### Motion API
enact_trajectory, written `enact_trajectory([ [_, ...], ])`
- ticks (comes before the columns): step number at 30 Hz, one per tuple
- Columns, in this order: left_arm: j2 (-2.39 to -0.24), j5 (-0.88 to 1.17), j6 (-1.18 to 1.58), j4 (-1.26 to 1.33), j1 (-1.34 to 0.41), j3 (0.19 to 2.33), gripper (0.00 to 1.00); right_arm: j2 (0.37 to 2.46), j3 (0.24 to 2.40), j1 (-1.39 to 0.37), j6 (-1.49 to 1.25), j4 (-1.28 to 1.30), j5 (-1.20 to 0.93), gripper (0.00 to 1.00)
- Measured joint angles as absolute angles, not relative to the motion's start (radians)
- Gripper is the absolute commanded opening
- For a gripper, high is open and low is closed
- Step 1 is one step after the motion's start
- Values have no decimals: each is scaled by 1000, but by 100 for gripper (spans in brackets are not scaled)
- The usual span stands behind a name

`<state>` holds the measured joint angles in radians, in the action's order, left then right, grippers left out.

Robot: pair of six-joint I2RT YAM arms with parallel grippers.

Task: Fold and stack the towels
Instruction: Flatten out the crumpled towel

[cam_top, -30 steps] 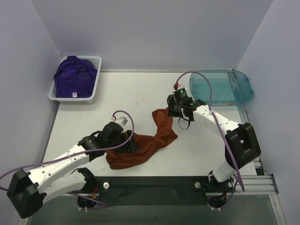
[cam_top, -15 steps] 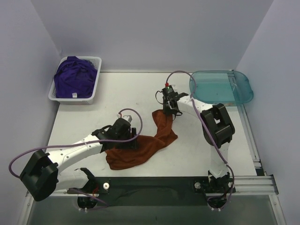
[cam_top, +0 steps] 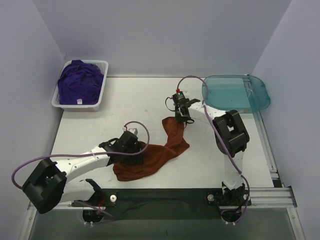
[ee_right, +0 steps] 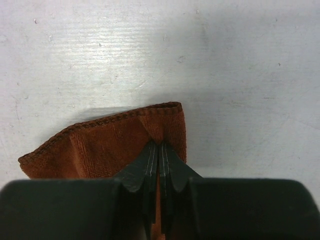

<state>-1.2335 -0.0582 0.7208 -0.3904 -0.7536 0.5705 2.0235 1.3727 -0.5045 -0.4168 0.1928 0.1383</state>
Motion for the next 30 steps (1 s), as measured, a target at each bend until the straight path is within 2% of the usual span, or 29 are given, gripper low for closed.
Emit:
enact_trajectory([
  [8, -1175, -61, 729, -390, -691, 527, 43, 1965, 1416, -507, -418, 205, 46, 0],
  [12, -1106, -72, 728, -412, -670, 516, 42, 1821, 1398, -502, -430, 168, -34, 0],
  [16, -1040, -75, 729, -436, -665, 514, 42, 1570, 1235, -468, -467, 67, -91, 0],
  [21, -970, -75, 729, -467, -664, 514, 47, 1328, 923, -321, -506, 18, -123, 0],
  [26, -958, -72, 728, -484, -662, 514, 56, 1313, 731, -260, -508, 34, -143, 0],
  [27, -957, -70, 727, -489, -661, 515, 61, 1311, 713, -260, -507, 43, -147, 0],
  [30, -954, -63, 724, -501, -661, 517, 68, 1293, 707, -260, -505, 60, -160, 0],
])
